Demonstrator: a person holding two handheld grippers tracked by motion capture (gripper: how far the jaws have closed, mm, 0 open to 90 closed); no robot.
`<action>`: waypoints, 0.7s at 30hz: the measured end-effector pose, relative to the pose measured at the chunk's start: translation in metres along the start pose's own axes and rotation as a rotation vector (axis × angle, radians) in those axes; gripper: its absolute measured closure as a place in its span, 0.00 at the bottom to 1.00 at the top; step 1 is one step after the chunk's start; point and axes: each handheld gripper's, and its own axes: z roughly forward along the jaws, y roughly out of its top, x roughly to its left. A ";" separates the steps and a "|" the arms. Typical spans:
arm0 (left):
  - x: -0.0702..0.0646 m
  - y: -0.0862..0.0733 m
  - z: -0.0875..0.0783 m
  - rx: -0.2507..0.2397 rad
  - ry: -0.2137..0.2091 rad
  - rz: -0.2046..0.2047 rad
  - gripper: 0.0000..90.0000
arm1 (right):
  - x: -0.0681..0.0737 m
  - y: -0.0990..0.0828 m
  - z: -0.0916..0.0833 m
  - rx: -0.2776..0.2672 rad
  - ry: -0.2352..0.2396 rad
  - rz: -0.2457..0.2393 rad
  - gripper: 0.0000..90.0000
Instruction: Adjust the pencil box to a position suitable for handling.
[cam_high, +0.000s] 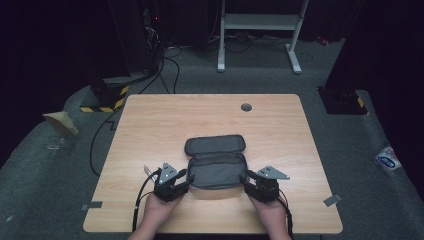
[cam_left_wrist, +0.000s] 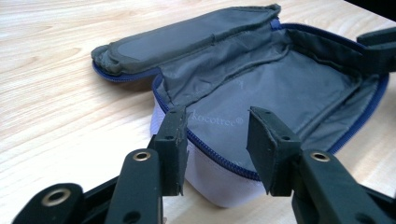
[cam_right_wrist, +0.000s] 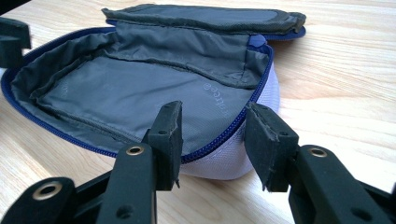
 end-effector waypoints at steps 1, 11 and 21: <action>0.002 0.000 0.001 -0.001 0.005 0.003 0.65 | 0.002 0.001 0.001 0.003 0.002 -0.004 0.63; 0.014 0.003 0.004 -0.003 0.015 -0.016 0.69 | 0.010 0.009 0.010 0.000 0.011 -0.040 0.63; 0.019 0.003 0.008 -0.006 0.014 -0.029 0.70 | 0.011 0.010 0.013 -0.005 0.006 -0.037 0.63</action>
